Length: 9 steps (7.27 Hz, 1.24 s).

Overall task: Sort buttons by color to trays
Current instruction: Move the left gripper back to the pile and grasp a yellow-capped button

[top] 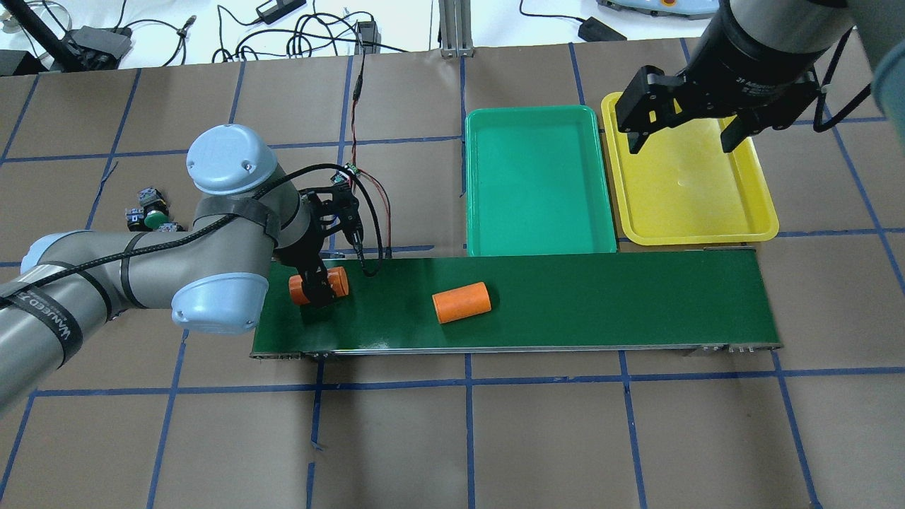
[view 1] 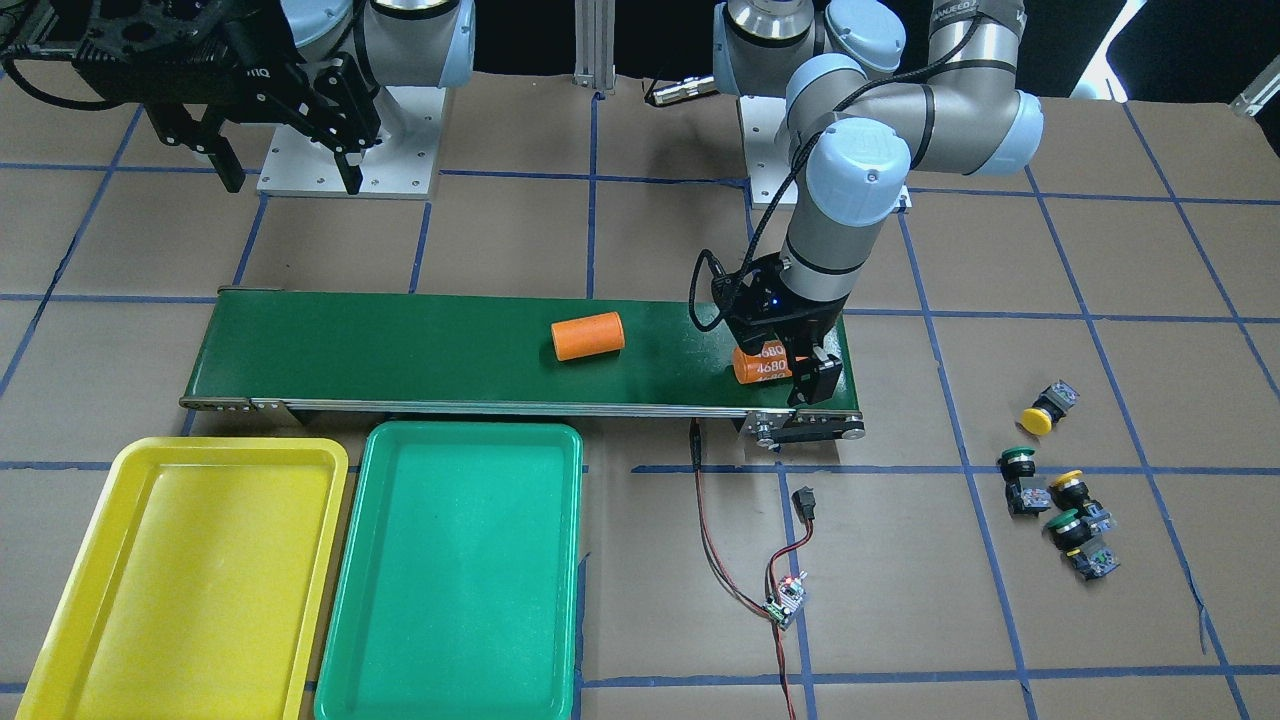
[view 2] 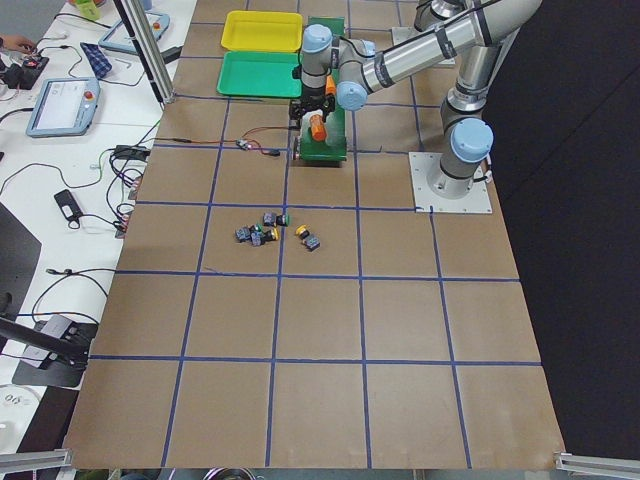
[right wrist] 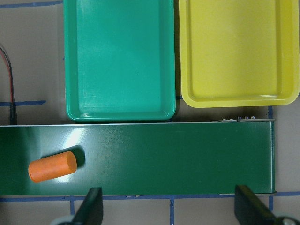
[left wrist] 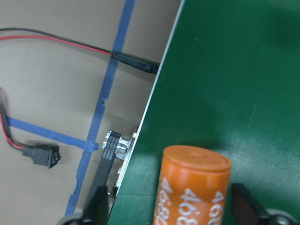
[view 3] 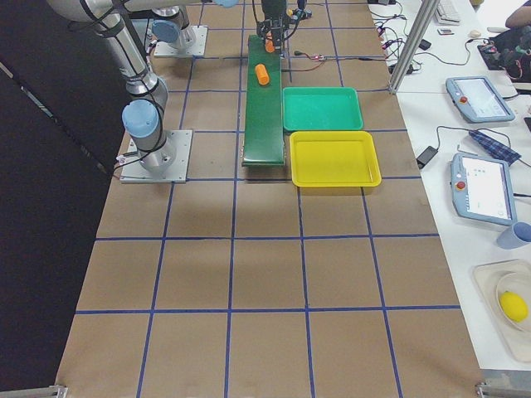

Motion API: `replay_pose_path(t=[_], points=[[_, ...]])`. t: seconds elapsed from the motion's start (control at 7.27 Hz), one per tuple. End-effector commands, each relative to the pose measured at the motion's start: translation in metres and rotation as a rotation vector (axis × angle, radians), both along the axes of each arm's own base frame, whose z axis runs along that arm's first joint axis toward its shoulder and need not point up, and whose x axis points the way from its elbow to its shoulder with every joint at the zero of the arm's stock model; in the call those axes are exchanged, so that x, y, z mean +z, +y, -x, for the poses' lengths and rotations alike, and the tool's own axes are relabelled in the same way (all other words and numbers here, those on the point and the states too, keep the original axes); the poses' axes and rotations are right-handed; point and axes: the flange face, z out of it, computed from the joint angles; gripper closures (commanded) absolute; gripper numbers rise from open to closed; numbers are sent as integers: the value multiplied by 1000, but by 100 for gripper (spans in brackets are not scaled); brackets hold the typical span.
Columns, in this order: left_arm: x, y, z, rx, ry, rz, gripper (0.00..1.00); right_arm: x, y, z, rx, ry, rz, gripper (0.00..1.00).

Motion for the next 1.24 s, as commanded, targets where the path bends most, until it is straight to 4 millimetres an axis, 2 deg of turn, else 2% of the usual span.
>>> replay_pose_path(t=[0.0,0.14,0.28,0.41,0.55,0.83,0.96,1.1], points=[[19,-5,-20,54,10,-12,0,0,0,0,0,0,0,0],[24,-10,-61,150,42,-98,0,0,0,0,0,0,-2,0],[32,-19,-130,308,78,-133,0,0,0,0,0,0,0,0],[28,-36,-209,460,84,-143,0,0,0,0,0,0,0,0],[23,-49,-268,561,83,-145,0,0,0,0,0,0,0,0],[-2,-61,-365,699,86,-166,0,0,0,0,0,0,0,0],[-24,-58,-389,736,99,-197,0,0,0,0,0,0,0,0],[-47,-60,-397,743,100,-194,0,0,0,0,0,0,0,0]])
